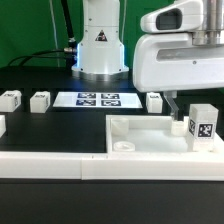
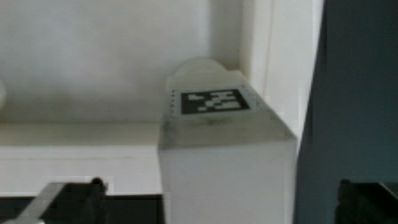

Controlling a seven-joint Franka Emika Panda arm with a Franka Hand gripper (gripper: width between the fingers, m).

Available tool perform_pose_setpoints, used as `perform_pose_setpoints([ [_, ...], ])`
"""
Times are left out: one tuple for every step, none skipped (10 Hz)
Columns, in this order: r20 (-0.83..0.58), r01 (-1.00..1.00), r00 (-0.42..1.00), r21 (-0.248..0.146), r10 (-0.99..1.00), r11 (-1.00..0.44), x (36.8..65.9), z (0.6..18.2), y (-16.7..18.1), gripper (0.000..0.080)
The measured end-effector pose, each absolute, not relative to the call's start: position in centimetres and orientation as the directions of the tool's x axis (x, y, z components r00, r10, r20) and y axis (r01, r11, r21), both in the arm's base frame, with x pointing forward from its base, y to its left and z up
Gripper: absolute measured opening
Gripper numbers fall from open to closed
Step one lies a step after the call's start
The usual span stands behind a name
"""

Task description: Assemble square table

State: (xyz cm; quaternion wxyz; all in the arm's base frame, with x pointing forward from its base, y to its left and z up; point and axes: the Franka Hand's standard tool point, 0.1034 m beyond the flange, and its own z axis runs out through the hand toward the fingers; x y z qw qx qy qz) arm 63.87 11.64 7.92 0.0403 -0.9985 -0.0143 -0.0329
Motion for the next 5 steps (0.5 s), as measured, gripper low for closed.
perform_pose_setpoints([
  [0.073, 0.031, 0.997, -0.079, 0.025, -0.996, 63.97, 7.94, 11.63, 0.0527],
  [0.073, 0.029, 0.997, -0.079, 0.023, -0.996, 63.97, 7.93, 11.61, 0.0388],
  [0.070, -0.009, 0.997, -0.082, -0.015, -0.997, 63.98, 7.95, 11.58, 0.0288],
  [0.070, -0.011, 0.997, -0.082, -0.017, -0.997, 63.99, 7.95, 11.56, 0.0288],
  [0.050, -0.248, 0.966, -0.095, -0.253, -0.964, 64.01, 7.94, 11.27, 0.0288],
])
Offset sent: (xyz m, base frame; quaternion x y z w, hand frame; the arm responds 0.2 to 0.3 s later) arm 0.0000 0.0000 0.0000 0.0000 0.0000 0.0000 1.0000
